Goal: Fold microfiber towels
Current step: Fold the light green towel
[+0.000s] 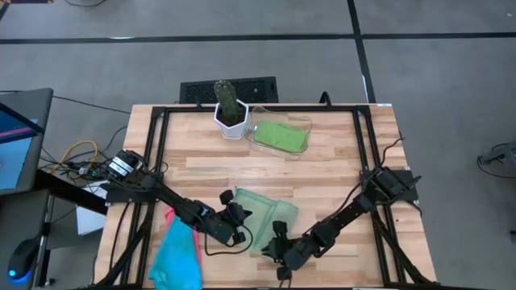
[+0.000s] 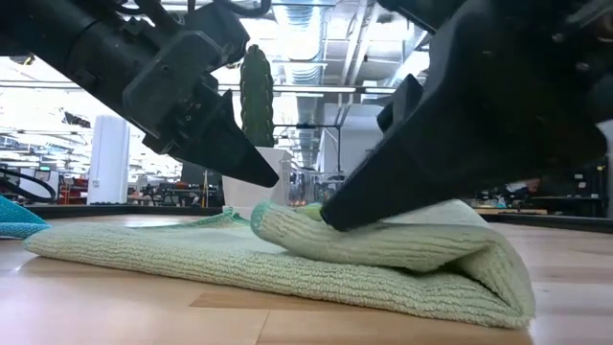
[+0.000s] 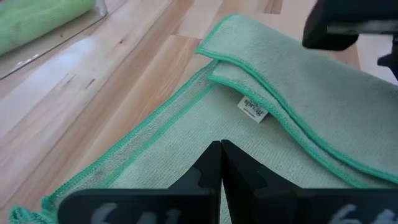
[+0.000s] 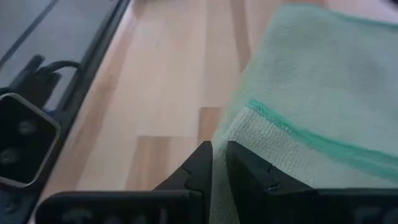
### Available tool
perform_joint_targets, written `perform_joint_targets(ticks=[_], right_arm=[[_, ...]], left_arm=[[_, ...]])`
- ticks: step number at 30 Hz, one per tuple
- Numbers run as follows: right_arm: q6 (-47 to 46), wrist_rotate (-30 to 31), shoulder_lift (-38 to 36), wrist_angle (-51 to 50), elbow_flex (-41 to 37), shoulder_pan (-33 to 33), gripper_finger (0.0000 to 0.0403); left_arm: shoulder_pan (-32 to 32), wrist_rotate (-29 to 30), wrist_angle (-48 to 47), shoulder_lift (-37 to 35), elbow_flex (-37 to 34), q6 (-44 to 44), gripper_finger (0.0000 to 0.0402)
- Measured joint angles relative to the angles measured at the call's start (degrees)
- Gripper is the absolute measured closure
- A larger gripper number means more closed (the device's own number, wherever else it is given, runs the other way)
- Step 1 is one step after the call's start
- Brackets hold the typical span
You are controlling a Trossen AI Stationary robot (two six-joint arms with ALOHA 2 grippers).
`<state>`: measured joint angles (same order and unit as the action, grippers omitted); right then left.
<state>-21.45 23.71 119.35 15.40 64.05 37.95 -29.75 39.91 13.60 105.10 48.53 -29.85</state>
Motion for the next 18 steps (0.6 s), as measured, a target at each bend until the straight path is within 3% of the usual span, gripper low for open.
perform_joint_targets(ticks=[6,11,18], right_arm=[[5.37,1.83,0.00,-1.12,4.31,0.79,0.0331],[2.84,12.44,0.00,-8.79,5.49,0.43,0.0331],[-0.56,9.31,0.00,-9.24,4.11,-0.92,0.0331]], left_arm=[[0.12,-0.27,0.01,0.00,0.00,0.00,0.0401],[0.12,-0.29,0.01,0.00,0.00,-0.04,0.0401],[0.12,-0.31,0.01,0.00,0.00,-0.26,0.0401]])
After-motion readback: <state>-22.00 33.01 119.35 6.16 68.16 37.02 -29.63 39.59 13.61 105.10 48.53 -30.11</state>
